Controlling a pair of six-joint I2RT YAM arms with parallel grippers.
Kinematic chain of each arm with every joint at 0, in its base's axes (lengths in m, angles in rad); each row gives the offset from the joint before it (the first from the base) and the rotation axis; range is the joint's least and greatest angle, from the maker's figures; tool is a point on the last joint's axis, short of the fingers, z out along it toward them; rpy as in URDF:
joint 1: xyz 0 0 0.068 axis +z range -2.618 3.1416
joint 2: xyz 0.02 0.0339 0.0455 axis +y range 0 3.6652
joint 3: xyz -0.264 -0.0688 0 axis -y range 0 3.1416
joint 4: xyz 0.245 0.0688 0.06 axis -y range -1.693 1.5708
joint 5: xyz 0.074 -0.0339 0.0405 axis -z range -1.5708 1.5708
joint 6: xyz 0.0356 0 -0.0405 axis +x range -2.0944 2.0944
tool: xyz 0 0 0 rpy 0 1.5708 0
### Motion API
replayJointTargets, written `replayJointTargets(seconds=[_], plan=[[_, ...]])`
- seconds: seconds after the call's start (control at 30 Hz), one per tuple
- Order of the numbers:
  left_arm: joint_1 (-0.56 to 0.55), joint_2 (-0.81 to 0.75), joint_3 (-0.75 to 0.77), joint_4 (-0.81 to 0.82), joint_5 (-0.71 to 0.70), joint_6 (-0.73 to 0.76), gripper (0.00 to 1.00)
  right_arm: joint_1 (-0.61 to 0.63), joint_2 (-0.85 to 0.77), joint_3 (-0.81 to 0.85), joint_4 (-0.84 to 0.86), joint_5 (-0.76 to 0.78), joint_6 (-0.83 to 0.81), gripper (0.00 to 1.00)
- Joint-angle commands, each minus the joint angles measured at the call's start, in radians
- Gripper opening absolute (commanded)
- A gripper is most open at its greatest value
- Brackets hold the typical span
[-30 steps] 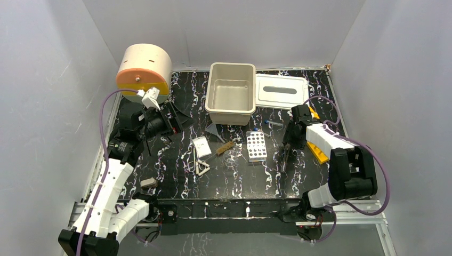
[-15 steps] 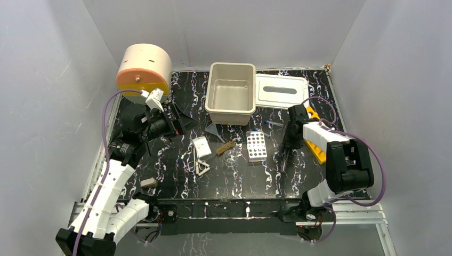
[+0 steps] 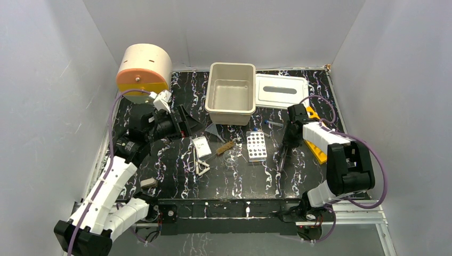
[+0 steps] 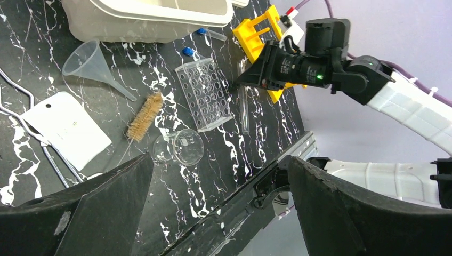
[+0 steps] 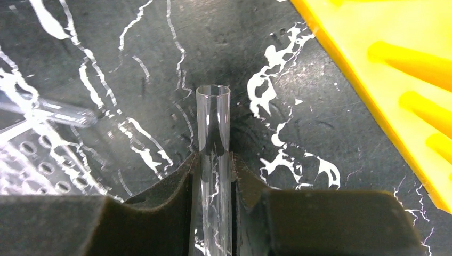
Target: Organize the chemistry lab equipment
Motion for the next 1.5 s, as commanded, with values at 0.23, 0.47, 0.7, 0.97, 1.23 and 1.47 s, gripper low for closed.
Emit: replayJointTargets(seconds=[0.23, 0.47, 0.7, 0.97, 1.23, 1.47], plan=[[-0.246, 0.149, 0.057, 0.071, -0.14, -0.046, 0.95, 0.007, -0.303, 0.04, 0.005, -0.114, -0.013, 0.22], [-0.538, 0.451, 0.215, 0.163, -0.297, -0.022, 0.98, 0.006, -0.449, 0.062, -0.023, -0.214, 0.034, 0.22], [-0.604, 0.661, 0.341, 0.275, -0.274, -0.072, 0.97, 0.004, -0.546, 0.102, -0.044, -0.325, 0.137, 0.21], [-0.613, 0.759, 0.385, 0.356, -0.198, -0.19, 0.8, 0.004, -0.553, 0.135, -0.025, -0.435, 0.252, 0.19], [-0.624, 0.789, 0.371, 0.465, -0.128, -0.259, 0.7, 0.004, -0.533, 0.158, -0.012, -0.472, 0.303, 0.19], [-0.625, 0.803, 0.377, 0.47, -0.107, -0.248, 0.43, 0.004, -0.517, 0.161, -0.004, -0.502, 0.327, 0.18]])
